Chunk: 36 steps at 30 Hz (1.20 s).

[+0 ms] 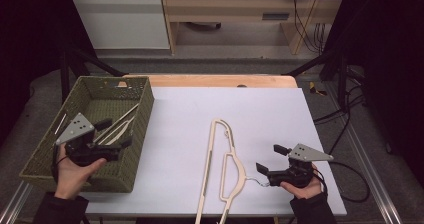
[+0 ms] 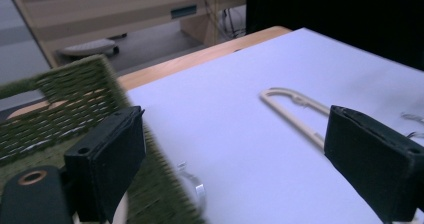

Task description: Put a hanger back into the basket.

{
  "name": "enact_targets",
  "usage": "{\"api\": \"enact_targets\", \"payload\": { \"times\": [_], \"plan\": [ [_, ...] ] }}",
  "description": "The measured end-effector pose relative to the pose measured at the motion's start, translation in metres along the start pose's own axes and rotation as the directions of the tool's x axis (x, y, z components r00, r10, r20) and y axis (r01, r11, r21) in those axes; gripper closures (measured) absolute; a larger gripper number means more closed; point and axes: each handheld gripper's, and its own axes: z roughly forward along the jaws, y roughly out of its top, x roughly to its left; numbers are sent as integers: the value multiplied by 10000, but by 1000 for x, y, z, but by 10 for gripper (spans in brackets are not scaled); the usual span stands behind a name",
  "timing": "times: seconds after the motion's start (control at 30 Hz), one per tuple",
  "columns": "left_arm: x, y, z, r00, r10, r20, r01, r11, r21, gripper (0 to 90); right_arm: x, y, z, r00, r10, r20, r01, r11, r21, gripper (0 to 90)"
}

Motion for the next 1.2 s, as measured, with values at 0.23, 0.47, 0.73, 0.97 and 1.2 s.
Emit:
{"api": "enact_targets", "payload": {
  "times": [0.23, 0.47, 0.73, 0.97, 1.2],
  "plan": [
    [-43, -7, 17, 9977, -54, 671, 92, 9984, -562, 88, 1, -6, 4, 10000, -42, -33, 44, 9992, 389, 97],
    [-70, -19, 37, 9940, -23, 1090, 69, 9991, -413, 82, 1, -9, 3, 10000, -29, 36, 27, 9986, 535, 97],
    [-81, -36, 51, 9906, -11, 1369, -4, 9999, 110, 84, 0, -15, 7, 10000, 41, 69, -47, 9960, 894, 121],
    [-87, -51, 60, 9908, 63, 1351, -142, 9982, 576, 80, 2, -18, 10, 9997, -220, -131, 237, 9888, 1472, 216],
    [-90, -56, 64, 9900, 62, 1407, -169, 9970, 755, 78, 6, -26, 18, 9974, -295, -655, 435, 9735, 2247, 348]
  ]
}}
